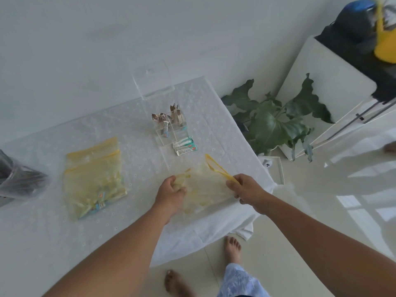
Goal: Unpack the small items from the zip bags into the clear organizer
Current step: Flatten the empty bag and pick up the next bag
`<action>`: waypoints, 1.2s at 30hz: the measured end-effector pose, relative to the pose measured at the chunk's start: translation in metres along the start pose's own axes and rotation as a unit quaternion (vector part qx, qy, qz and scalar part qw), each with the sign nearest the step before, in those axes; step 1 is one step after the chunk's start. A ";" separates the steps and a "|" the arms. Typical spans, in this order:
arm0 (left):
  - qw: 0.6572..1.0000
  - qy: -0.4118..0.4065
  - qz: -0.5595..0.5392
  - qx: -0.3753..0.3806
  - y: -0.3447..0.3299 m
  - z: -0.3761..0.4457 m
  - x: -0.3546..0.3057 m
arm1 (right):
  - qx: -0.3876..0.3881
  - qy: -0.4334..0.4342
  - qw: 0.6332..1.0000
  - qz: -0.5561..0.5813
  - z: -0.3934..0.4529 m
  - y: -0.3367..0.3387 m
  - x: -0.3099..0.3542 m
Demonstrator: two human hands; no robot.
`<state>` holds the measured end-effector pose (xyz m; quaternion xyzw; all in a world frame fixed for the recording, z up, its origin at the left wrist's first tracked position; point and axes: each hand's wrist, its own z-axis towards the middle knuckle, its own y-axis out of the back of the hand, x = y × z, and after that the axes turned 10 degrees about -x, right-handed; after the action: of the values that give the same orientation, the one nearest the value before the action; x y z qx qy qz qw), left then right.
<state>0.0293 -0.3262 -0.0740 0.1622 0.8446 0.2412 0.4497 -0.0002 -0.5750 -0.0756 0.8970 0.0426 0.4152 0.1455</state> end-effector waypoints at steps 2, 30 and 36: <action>0.999 -0.014 0.030 0.004 -0.004 0.000 -0.003 | -0.014 0.001 1.000 -0.023 0.004 0.012 -0.004; 0.853 -0.305 0.414 -0.090 -0.055 -0.008 -0.032 | -0.058 0.273 0.831 -0.481 0.057 0.003 0.012; 0.795 -0.338 0.501 -0.061 -0.062 -0.001 -0.028 | -0.065 0.285 0.795 -0.531 0.053 0.022 0.002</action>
<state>0.0406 -0.3919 -0.0889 0.6057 0.4238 0.4134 0.5317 0.0400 -0.6072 -0.0998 0.5631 0.5247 0.5112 0.3825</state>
